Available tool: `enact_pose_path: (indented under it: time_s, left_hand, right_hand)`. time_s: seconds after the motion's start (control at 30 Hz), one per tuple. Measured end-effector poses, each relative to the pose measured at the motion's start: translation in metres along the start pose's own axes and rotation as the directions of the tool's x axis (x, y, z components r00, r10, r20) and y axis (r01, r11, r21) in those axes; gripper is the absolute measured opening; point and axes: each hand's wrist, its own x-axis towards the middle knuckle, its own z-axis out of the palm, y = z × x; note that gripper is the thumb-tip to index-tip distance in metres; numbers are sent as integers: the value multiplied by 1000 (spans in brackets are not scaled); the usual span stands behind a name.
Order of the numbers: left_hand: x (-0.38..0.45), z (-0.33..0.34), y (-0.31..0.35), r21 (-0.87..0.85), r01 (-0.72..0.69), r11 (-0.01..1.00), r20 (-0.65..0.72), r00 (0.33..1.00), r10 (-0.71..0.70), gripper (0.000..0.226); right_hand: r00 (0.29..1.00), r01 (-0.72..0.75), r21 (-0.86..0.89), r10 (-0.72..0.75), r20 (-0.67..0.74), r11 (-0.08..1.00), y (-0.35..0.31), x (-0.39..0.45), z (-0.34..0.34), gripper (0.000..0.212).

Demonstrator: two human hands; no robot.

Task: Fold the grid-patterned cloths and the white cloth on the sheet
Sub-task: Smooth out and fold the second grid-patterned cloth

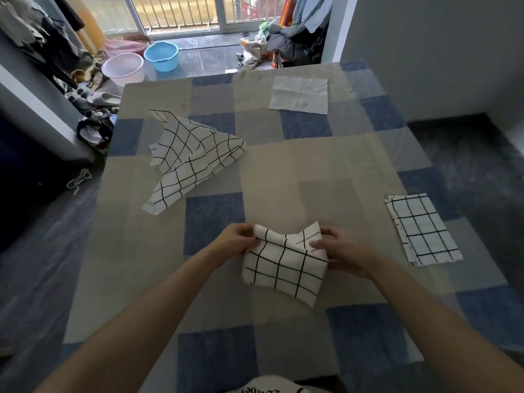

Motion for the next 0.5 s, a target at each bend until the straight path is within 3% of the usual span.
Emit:
enact_pose_path:
  time_s: [0.17, 0.27, 0.37, 0.43, 0.5]
  left_hand:
    - [18, 1, 15, -52, -41, 998, -85, 996, 36, 21]
    - [34, 3, 11, 109, -55, 992, -197, 977, 76, 15]
    - [44, 13, 13, 160, -53, 986, -362, 926, 109, 20]
    - [43, 24, 16, 270, -102, 957, -480, 848, 226, 31]
    - [36, 37, 15, 482, -218, 849, -425, 789, 443, 32]
  right_hand:
    - [955, 237, 205, -189, -229, 950, -9, 24, -6, 35]
    - [907, 282, 87, -236, -349, 956, -4, 40, -10, 25]
    - [874, 285, 10, -256, -414, 958, 0, 53, -15, 25]
    - [858, 296, -83, -303, -415, 952, -2, 58, -18, 23]
    - [850, 301, -154, -338, -403, 941, -1, 62, -21, 22]
